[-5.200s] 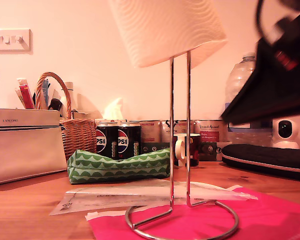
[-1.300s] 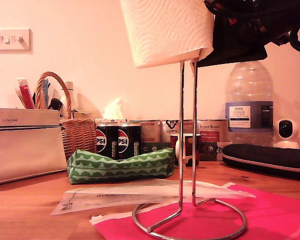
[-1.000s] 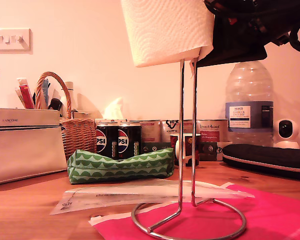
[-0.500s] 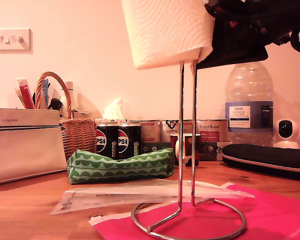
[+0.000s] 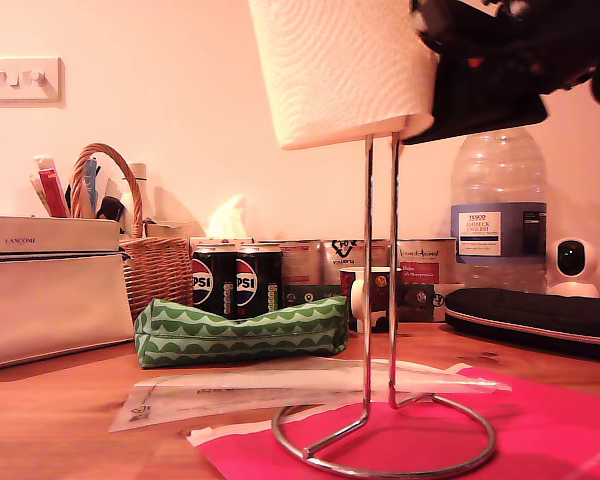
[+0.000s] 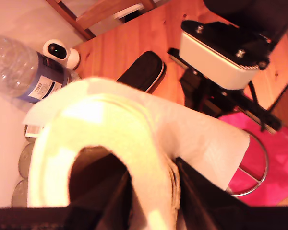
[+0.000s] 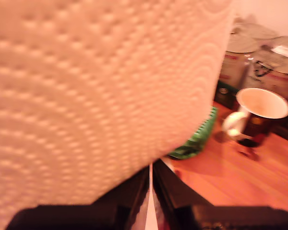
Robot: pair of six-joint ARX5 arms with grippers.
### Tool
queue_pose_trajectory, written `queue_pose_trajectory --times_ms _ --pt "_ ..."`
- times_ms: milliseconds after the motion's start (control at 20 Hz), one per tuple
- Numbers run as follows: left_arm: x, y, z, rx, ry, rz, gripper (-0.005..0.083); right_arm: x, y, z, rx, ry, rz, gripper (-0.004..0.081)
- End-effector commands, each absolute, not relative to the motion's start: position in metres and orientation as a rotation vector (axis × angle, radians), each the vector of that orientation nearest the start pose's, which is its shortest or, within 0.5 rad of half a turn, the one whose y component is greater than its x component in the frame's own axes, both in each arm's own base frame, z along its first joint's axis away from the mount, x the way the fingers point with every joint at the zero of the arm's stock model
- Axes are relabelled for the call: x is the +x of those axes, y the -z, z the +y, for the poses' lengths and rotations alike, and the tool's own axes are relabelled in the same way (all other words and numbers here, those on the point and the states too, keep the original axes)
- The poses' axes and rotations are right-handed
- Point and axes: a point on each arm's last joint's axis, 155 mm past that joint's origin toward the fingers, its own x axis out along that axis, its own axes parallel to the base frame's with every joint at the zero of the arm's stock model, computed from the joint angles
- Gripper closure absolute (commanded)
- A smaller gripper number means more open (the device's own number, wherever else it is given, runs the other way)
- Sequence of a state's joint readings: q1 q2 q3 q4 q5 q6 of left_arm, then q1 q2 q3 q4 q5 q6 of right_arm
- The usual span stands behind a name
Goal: Insert the paper towel roll into the metallic stand.
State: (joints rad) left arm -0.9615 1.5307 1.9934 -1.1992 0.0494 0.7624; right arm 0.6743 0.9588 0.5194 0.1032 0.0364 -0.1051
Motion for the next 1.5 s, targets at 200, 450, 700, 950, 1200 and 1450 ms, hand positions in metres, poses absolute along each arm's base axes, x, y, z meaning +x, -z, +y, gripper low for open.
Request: queue_pose_trajectory --times_ms 200,450,700,950,1200,1450 --pt "0.214 -0.340 -0.332 1.020 1.243 0.344 0.0524 0.284 -0.212 0.215 -0.206 -0.642 0.251 0.0783" --pt "0.215 -0.341 -0.332 1.019 1.242 0.342 0.0478 0.283 -0.209 0.214 -0.210 -0.642 0.263 0.0783" --pt "0.215 -0.341 -0.332 1.014 1.240 0.345 0.0436 0.283 -0.209 0.214 -0.210 -0.642 0.263 0.0783" --pt "0.215 -0.341 -0.332 1.014 1.239 0.345 0.0481 0.283 -0.209 0.214 -0.211 -0.642 0.262 0.0783" --pt "0.218 -0.342 -0.330 1.031 1.219 0.341 0.0797 0.283 -0.209 0.214 -0.211 -0.642 0.264 0.0783" --pt "0.220 -0.364 -0.324 1.025 1.178 0.297 0.0795 0.281 -0.206 0.213 -0.231 -0.643 0.300 0.0783"
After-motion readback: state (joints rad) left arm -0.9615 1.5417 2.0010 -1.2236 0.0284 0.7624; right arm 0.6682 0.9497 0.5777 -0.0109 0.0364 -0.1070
